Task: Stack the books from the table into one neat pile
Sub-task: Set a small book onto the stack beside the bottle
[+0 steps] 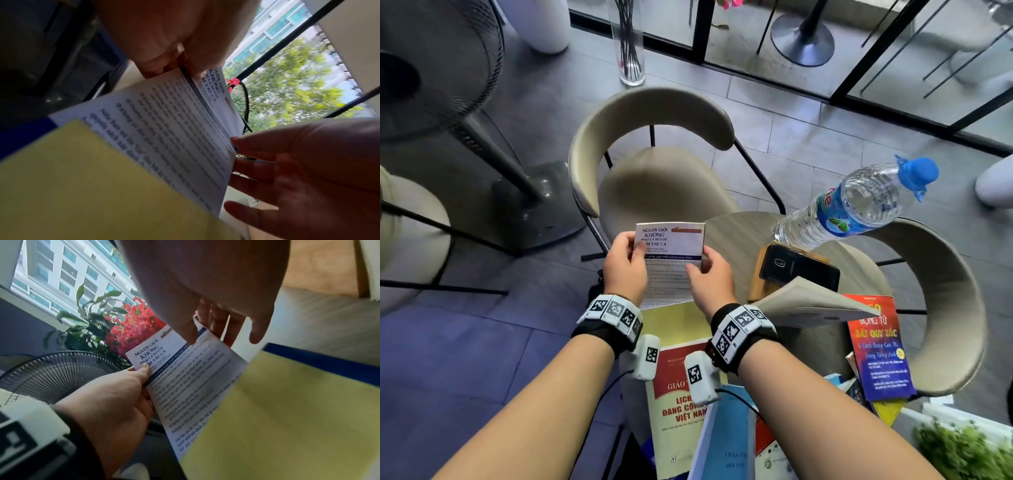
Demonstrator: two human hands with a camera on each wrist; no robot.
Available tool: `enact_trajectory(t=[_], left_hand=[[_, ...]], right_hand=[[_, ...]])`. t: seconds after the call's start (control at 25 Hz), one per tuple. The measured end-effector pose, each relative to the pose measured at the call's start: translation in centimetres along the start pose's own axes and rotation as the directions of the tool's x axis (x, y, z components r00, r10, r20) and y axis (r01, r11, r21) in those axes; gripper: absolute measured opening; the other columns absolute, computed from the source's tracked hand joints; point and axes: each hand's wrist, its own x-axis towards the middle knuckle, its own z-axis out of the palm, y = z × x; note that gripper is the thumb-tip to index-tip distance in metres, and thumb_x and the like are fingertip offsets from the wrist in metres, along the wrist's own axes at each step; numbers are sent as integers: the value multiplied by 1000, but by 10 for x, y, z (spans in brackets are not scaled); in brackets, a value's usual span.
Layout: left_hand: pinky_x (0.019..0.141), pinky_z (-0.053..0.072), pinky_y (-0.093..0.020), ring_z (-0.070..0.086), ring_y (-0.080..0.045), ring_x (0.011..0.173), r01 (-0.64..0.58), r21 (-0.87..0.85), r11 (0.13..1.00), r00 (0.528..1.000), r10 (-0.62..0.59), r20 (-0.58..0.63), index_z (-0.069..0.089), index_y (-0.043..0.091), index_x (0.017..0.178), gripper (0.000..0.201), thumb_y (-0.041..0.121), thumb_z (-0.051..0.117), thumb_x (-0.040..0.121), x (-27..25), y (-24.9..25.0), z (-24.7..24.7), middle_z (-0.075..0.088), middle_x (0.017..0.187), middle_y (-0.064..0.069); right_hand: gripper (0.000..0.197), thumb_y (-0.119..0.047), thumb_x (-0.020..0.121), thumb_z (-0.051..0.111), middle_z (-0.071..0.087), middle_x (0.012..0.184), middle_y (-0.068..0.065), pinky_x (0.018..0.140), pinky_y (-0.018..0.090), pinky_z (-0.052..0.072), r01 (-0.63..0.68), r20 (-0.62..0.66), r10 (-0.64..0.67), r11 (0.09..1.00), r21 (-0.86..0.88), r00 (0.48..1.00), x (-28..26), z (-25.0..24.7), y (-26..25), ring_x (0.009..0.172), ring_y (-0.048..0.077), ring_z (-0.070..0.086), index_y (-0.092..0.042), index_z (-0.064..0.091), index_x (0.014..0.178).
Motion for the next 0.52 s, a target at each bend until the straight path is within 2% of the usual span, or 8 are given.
enact_trajectory(t=[0.12, 0.24, 0.36, 0.52], left_hand=[[82, 55, -28, 66, -10, 86, -116, -111, 987, 993, 115, -19, 60, 26, 101, 7, 26, 54, 103, 0, 12, -15, 71, 93, 7], [75, 49, -10, 63, 6, 81, -197, -175, 965, 980, 200, 1, 60, 19, 104, 4, 20, 55, 104, -11, 24, -33, 70, 92, 9], [78, 47, -7, 65, 8, 84, -239, -83, 967, 967, 245, 75, 64, 20, 107, 8, 23, 59, 102, -18, 15, -47, 73, 94, 12], [80, 47, -4, 65, 14, 90, -233, 79, 969, 963, 219, 154, 69, 26, 109, 14, 19, 64, 98, -24, -2, -55, 70, 93, 37]], right_hand=[[24, -19, 91, 68, 75, 102, -9, 91, 39, 59, 44, -79, -36, 994, 96, 996, 3, -7, -16, 96, 11, 70, -27, 68, 114], [18, -23, 90, 72, 76, 97, -8, 85, 36, 60, 126, -61, -119, 984, 128, 991, 0, -19, -24, 93, 11, 71, -26, 70, 107], [13, -23, 92, 71, 76, 96, -7, 83, 32, 59, 164, -16, -163, 981, 103, 986, -13, -26, -20, 93, 11, 70, -25, 69, 105], [14, -17, 94, 69, 75, 99, -5, 82, 26, 54, 178, -7, -179, 979, 99, 984, -25, -28, -13, 94, 11, 69, -24, 68, 106]])
